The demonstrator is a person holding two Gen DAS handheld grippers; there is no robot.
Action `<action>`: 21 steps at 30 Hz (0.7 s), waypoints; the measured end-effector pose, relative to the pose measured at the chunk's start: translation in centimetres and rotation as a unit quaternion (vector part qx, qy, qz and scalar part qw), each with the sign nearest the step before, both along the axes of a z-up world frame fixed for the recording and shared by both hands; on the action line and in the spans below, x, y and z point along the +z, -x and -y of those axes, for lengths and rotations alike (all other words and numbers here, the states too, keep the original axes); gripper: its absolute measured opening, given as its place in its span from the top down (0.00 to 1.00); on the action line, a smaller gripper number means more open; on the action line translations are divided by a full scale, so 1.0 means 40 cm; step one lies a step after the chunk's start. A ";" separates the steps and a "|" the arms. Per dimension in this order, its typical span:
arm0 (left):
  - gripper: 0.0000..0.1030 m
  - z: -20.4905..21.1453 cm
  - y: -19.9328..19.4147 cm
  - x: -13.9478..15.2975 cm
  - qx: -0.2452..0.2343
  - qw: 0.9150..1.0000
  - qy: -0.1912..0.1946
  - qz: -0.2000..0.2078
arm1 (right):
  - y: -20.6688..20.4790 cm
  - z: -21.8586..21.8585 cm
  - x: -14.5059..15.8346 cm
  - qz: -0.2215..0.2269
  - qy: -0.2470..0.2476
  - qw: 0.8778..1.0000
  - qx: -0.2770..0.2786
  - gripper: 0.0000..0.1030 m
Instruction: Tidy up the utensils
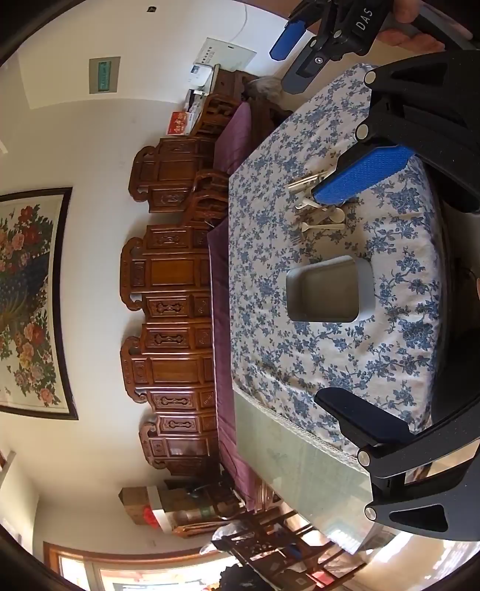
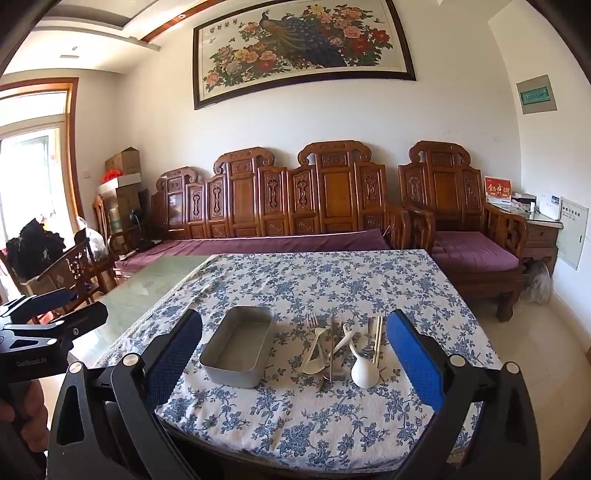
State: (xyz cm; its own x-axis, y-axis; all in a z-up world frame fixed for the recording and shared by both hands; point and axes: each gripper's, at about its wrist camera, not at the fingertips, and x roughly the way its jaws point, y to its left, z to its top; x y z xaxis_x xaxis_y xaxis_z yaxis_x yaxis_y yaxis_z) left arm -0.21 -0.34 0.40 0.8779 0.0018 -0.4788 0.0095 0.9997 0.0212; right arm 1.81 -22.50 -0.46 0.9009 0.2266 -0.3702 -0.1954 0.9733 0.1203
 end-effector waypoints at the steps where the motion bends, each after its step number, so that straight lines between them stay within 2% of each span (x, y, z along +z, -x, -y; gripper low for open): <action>1: 0.06 -0.001 0.002 0.005 0.000 1.000 0.000 0.001 | 0.000 0.000 -0.001 0.000 0.000 1.000 0.000 0.02; 21: 0.06 -0.002 0.015 0.017 -0.001 1.000 0.003 0.006 | 0.006 -0.001 0.018 0.004 -0.001 1.000 0.000 0.02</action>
